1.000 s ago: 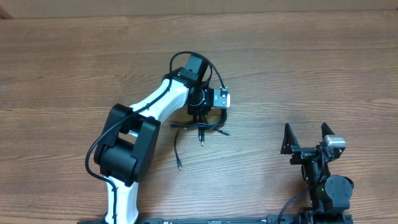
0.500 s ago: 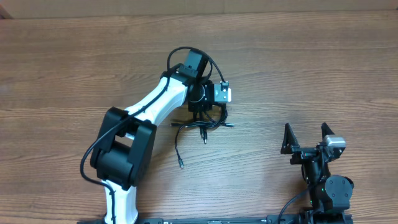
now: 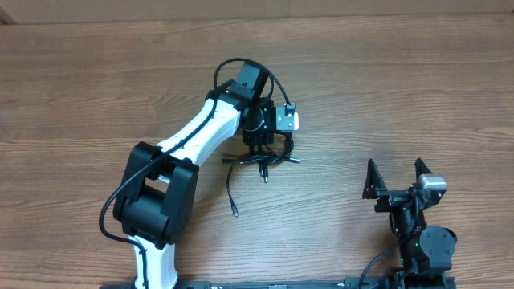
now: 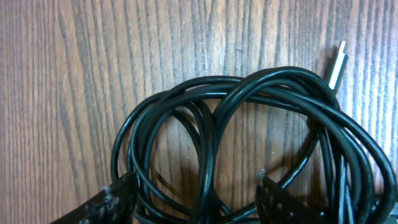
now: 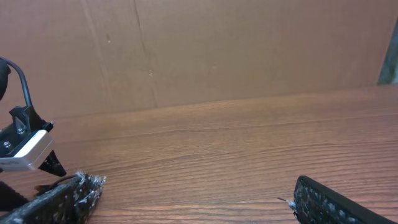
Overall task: Untangle cables
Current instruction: 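Lower the left gripper onto the cable loops and close on them, then lift the cable bundle with the left gripper toward the right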
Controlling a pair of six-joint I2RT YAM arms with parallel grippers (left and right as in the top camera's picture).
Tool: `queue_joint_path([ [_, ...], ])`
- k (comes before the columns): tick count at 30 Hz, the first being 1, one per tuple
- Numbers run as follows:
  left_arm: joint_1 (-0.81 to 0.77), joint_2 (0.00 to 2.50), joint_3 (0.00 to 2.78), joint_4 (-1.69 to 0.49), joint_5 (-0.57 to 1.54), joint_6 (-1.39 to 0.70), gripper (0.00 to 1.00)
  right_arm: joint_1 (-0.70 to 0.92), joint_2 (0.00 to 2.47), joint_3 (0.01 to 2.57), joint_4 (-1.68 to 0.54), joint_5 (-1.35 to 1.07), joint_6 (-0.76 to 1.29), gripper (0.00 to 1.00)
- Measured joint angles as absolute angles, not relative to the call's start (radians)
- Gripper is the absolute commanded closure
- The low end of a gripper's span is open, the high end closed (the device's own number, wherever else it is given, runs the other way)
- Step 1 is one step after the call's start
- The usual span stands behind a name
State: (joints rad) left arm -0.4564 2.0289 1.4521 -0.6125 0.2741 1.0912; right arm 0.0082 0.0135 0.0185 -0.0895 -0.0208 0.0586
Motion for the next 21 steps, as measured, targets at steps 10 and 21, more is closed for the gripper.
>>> queue_joint_path([
  [10,-0.456,2.029,1.452,-0.604,0.273,1.102,0.6,0.008,0.014,0.019,-0.089,-0.02,0.059,0.0],
  [21,-0.454,2.029,1.452,-0.606,0.273,1.103,0.59,0.008,0.014,0.019,-0.09,-0.021,0.059,0.0],
])
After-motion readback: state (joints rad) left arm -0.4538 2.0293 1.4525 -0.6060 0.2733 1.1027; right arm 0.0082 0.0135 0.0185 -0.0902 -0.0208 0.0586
